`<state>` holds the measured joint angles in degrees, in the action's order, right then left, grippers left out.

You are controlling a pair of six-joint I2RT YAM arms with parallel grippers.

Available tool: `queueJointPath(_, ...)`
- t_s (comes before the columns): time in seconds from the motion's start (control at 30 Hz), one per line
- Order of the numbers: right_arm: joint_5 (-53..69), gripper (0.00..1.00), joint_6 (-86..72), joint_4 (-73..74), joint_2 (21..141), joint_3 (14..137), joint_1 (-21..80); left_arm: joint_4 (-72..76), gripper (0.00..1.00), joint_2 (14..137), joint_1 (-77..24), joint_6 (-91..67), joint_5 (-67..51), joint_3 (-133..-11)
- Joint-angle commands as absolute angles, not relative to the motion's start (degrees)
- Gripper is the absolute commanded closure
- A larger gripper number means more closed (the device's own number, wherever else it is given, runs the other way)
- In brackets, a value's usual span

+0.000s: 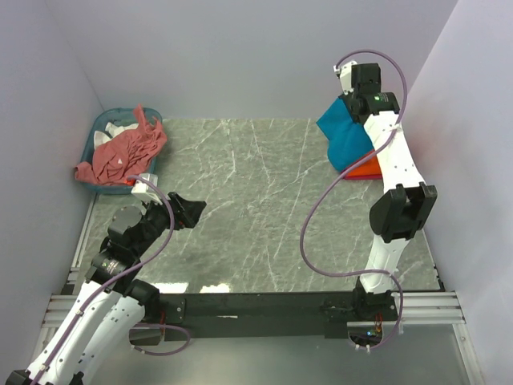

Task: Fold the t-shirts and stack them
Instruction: Neatly place the folded tshirt to the corner

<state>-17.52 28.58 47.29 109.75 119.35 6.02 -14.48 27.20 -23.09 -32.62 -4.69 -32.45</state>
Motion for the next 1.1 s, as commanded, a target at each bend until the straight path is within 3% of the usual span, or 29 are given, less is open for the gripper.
queueJointPath(0.0, -19.16, 1.00, 28.82, 44.22, 106.26, 119.54, 5.98, -12.83, 0.12, 26.81, -22.94, -32.34, -5.19, -32.26)
queueJointPath(0.47, -19.60, 1.00, 29.88, 42.18, 113.02, 119.53, 1.15, -13.01, 0.12, 26.81, -22.94, -32.26, -4.92, -32.34)
queueJointPath(1.07, -17.14, 1.00, 28.21, 43.85, 110.84, 120.06, 0.70, -13.10, 0.12, 26.46, -22.94, -32.34, -4.83, -32.17)
